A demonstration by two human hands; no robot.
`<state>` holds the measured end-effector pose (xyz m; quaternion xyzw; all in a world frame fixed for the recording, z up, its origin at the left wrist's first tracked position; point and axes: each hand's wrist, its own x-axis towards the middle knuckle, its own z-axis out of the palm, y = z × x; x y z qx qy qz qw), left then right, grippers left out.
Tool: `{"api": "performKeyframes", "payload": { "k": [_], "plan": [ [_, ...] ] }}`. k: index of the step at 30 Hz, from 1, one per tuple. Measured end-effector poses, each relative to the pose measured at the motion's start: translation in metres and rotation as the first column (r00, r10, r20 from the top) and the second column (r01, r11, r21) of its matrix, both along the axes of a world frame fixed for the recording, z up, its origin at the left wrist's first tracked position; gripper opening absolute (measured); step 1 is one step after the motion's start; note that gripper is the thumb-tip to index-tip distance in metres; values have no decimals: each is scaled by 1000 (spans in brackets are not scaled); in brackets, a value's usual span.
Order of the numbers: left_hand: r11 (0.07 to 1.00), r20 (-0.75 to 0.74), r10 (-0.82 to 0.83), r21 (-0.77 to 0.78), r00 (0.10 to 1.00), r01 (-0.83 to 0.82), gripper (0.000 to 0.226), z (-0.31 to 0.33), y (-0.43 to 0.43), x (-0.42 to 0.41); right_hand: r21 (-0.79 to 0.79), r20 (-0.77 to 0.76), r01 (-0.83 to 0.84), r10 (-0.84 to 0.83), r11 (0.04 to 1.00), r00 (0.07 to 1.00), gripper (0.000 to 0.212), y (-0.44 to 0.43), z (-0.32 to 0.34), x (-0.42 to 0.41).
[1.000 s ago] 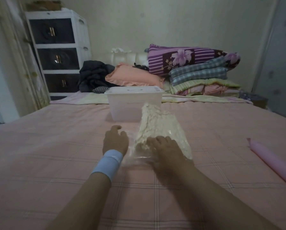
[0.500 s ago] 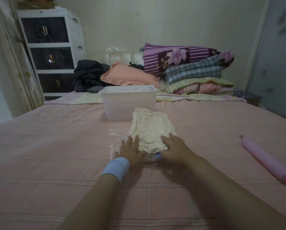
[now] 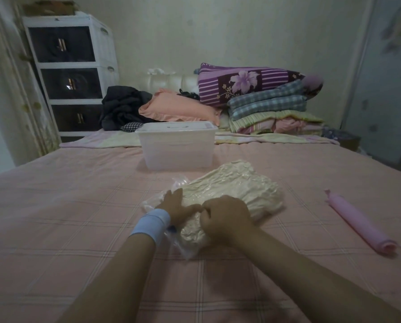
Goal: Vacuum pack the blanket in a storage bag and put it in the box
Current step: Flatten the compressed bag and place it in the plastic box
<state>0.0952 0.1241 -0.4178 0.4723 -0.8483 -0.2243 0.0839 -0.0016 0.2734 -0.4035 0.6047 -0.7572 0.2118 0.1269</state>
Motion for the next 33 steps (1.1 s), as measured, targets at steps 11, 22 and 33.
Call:
{"api": "performKeyframes", "payload": {
  "k": [11, 22, 33],
  "plan": [
    [987, -64, -124, 94, 990, 130, 67, -6, -3, -2, 326, -144, 170, -129, 930, 981, 67, -23, -15, -58],
    [963, 213, -232, -83, 949, 255, 79, 6, 23, -29, 275, -18, 51, -48, 960, 999, 45, 10, -4, -86],
    [969, 387, -195, -69, 901, 239, 56, 41, 36, -24, 376, 47, -68, 54, 924, 997, 55, 20, -9, -89]
  ]
}}
